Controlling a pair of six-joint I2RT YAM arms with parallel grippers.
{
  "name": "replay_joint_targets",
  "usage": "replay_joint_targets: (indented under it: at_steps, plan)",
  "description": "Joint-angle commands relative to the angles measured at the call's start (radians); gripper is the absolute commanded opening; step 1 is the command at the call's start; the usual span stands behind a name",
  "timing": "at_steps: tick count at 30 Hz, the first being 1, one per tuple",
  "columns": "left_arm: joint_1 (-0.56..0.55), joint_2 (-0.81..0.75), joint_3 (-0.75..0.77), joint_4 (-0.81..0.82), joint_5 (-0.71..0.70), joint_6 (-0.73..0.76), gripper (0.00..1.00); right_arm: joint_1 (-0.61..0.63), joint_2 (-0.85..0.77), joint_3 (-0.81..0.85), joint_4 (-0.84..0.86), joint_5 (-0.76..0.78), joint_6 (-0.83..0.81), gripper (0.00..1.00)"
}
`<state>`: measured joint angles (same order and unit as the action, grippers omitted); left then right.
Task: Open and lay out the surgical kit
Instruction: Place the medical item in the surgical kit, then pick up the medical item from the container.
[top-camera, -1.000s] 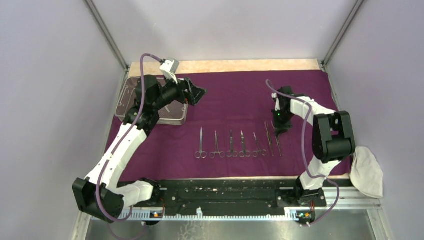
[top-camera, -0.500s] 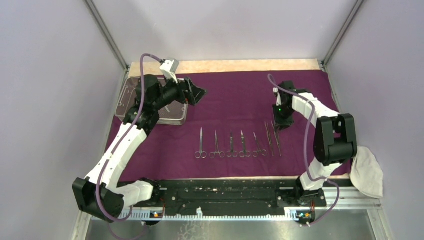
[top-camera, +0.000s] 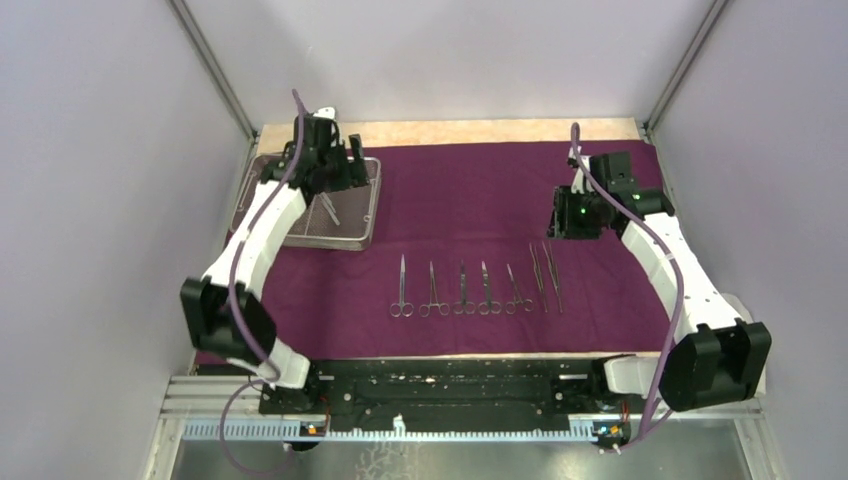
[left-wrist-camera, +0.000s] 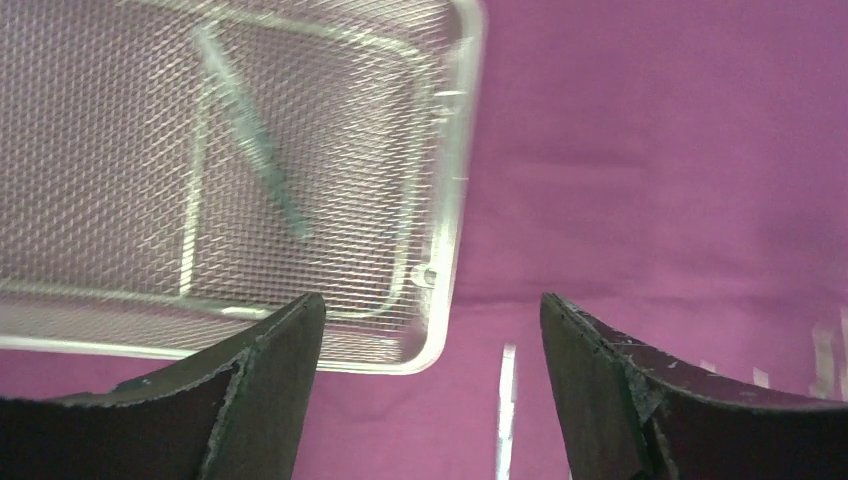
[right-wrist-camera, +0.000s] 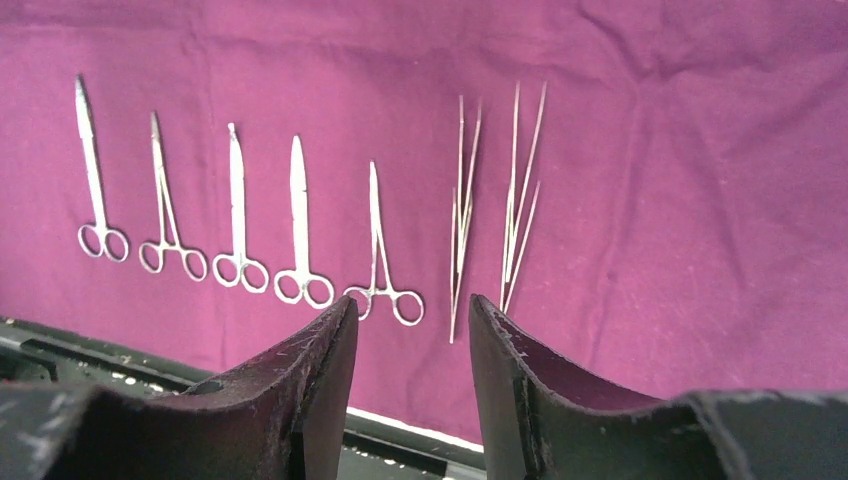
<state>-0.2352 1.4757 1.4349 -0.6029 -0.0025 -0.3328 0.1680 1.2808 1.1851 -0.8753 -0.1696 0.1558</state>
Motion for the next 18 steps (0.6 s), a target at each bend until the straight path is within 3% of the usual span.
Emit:
replay_joint_targets:
  at_steps: [1, 9, 17, 18]
  plan:
    - [0.088, 0.178, 0.104, -0.204, -0.162, 0.054, 0.83, 0.007, -0.003, -0.022, 0.001, -0.091, -0.021, 0.45]
    - [0.175, 0.559, 0.412, -0.297, -0.282, -0.011, 0.61, 0.007, 0.030, -0.052, 0.035, -0.173, -0.006, 0.46]
    - [0.191, 0.790, 0.632, -0.335, -0.287, -0.024, 0.50, 0.007, 0.103, -0.022, 0.027, -0.186, -0.018, 0.46]
    - [0.191, 0.806, 0.649, -0.365, -0.284, -0.047, 0.52, 0.006, 0.108, -0.026, 0.027, -0.185, -0.020, 0.46]
